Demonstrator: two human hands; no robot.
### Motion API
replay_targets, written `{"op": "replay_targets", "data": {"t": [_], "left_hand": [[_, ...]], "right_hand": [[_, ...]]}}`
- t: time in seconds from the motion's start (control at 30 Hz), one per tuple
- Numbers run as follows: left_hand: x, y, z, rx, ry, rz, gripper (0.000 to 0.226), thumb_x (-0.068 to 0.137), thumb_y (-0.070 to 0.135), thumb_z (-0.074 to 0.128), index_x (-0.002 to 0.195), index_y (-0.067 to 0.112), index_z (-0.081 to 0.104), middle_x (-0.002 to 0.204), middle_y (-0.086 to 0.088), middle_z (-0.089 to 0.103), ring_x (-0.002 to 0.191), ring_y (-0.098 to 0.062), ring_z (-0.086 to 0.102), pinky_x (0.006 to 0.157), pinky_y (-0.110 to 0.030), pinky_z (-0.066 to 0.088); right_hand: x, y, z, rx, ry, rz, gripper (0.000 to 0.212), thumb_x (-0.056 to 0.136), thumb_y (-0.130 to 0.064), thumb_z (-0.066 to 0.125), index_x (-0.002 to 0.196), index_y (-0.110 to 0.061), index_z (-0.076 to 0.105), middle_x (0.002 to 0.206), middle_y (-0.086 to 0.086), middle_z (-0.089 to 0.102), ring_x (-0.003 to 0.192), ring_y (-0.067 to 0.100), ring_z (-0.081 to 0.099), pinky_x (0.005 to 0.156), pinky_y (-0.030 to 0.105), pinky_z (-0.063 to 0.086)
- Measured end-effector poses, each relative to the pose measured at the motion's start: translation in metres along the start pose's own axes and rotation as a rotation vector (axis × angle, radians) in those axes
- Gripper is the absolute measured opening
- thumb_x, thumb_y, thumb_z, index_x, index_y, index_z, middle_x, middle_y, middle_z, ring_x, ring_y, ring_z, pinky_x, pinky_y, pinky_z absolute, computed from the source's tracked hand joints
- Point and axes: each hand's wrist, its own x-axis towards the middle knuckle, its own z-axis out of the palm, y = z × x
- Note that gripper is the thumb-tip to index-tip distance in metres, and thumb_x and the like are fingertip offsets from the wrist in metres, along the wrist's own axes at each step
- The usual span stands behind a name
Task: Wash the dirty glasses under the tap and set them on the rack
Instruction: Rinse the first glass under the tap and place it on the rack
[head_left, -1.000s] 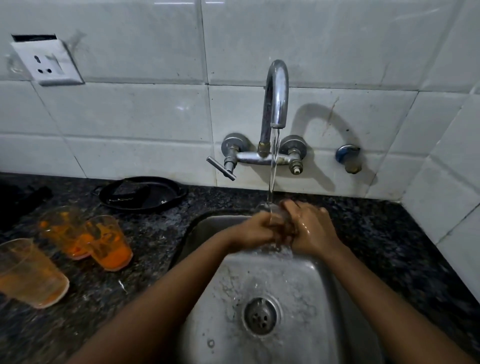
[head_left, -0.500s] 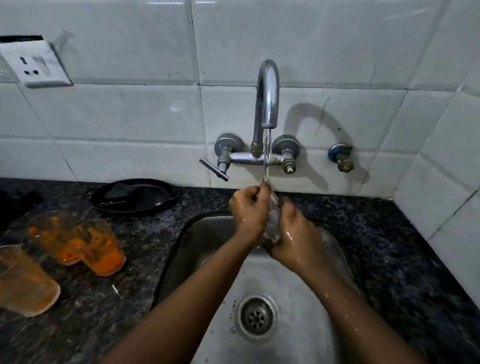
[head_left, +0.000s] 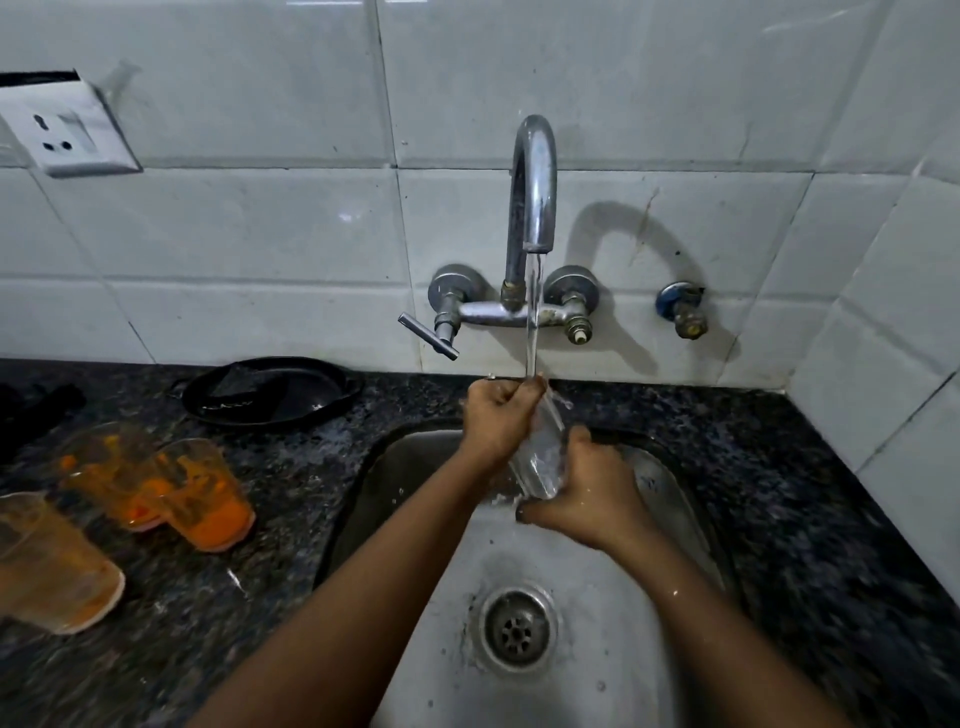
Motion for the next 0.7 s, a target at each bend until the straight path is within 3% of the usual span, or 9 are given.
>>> {"op": "replay_targets", "data": {"t": [0.1, 0.2, 0.23, 0.3, 0.37, 0.47, 0.57, 0.63, 0.7], "left_hand": [[-0.001, -0.012, -0.010, -0.296, -0.083, -0.103, 0.038, 0.083, 0.024, 0.066, 0.050, 0.013, 0.052, 0.049, -0.002, 0.049, 0.049, -0.015, 0.047, 0.055, -0.028, 0.045], [0.001, -0.010, -0.018, -0.197, -0.234, -0.124, 0.038, 0.084, 0.032, 0.063, 0.052, 0.015, 0.052, 0.056, -0.004, 0.048, 0.055, -0.018, 0.045, 0.057, -0.027, 0.042], [0.003, -0.004, -0.018, -0.064, -0.304, -0.126, 0.037, 0.085, 0.035, 0.061, 0.056, 0.015, 0.052, 0.058, -0.005, 0.048, 0.054, -0.017, 0.046, 0.054, -0.025, 0.042], [0.001, 0.008, -0.013, 0.228, -0.331, -0.145, 0.032, 0.084, 0.035, 0.063, 0.061, 0.014, 0.055, 0.058, -0.002, 0.052, 0.051, -0.012, 0.049, 0.049, -0.020, 0.041], [0.000, 0.009, -0.005, 0.434, -0.144, -0.113, 0.031, 0.081, 0.034, 0.066, 0.058, 0.017, 0.055, 0.056, -0.003, 0.056, 0.053, -0.014, 0.053, 0.053, -0.026, 0.047], [-0.002, -0.002, -0.006, 0.261, 0.002, -0.048, 0.027, 0.081, 0.027, 0.067, 0.058, 0.016, 0.058, 0.058, -0.008, 0.061, 0.053, -0.017, 0.059, 0.055, -0.031, 0.053], [-0.001, -0.007, -0.019, 0.017, -0.081, -0.027, 0.025, 0.078, 0.018, 0.069, 0.057, 0.012, 0.058, 0.056, -0.009, 0.058, 0.048, -0.015, 0.055, 0.052, -0.027, 0.048], [-0.003, -0.008, -0.023, -0.128, -0.115, -0.023, 0.025, 0.076, 0.015, 0.070, 0.055, 0.010, 0.057, 0.055, -0.008, 0.055, 0.049, -0.017, 0.053, 0.052, -0.026, 0.048], [-0.004, -0.009, -0.024, -0.157, -0.113, -0.020, 0.032, 0.077, 0.013, 0.069, 0.049, 0.013, 0.054, 0.045, 0.001, 0.050, 0.042, -0.012, 0.047, 0.046, -0.021, 0.044]], "right_hand": [[0.004, 0.010, -0.010, 0.671, -0.364, 0.110, 0.036, 0.073, -0.007, 0.072, 0.106, -0.008, 0.056, 0.089, 0.014, 0.069, 0.072, 0.025, 0.069, 0.070, 0.041, 0.058], [0.003, 0.012, -0.005, 0.837, -0.397, 0.147, 0.027, 0.078, -0.003, 0.067, 0.102, -0.008, 0.057, 0.083, 0.015, 0.069, 0.071, 0.027, 0.067, 0.074, 0.044, 0.057], [0.002, 0.011, 0.000, 0.757, -0.334, 0.149, 0.031, 0.075, -0.005, 0.070, 0.102, -0.008, 0.054, 0.084, 0.013, 0.069, 0.072, 0.026, 0.067, 0.073, 0.043, 0.056], [0.001, 0.002, 0.009, 0.199, -0.135, 0.073, 0.052, 0.069, -0.013, 0.076, 0.109, -0.009, 0.044, 0.095, 0.009, 0.064, 0.082, 0.025, 0.066, 0.068, 0.032, 0.054], [-0.003, -0.006, 0.019, -0.338, 0.087, -0.035, 0.077, 0.071, -0.019, 0.075, 0.129, -0.007, 0.027, 0.115, 0.014, 0.055, 0.102, 0.028, 0.059, 0.077, 0.029, 0.049], [0.000, -0.004, 0.017, -0.371, 0.131, -0.167, 0.085, 0.071, -0.025, 0.074, 0.135, -0.006, 0.021, 0.122, 0.015, 0.051, 0.108, 0.029, 0.055, 0.085, 0.030, 0.046], [0.010, 0.006, 0.002, 0.152, -0.117, -0.109, 0.069, 0.064, -0.020, 0.079, 0.122, -0.010, 0.042, 0.107, 0.010, 0.063, 0.085, 0.023, 0.064, 0.070, 0.029, 0.052], [0.012, 0.014, -0.005, 0.615, -0.386, -0.003, 0.055, 0.067, -0.011, 0.076, 0.116, -0.008, 0.051, 0.096, 0.014, 0.067, 0.076, 0.025, 0.067, 0.075, 0.044, 0.057], [0.015, 0.014, -0.008, 0.744, -0.453, 0.052, 0.054, 0.066, -0.010, 0.073, 0.116, -0.008, 0.051, 0.093, 0.015, 0.067, 0.075, 0.026, 0.068, 0.078, 0.049, 0.056]]}}
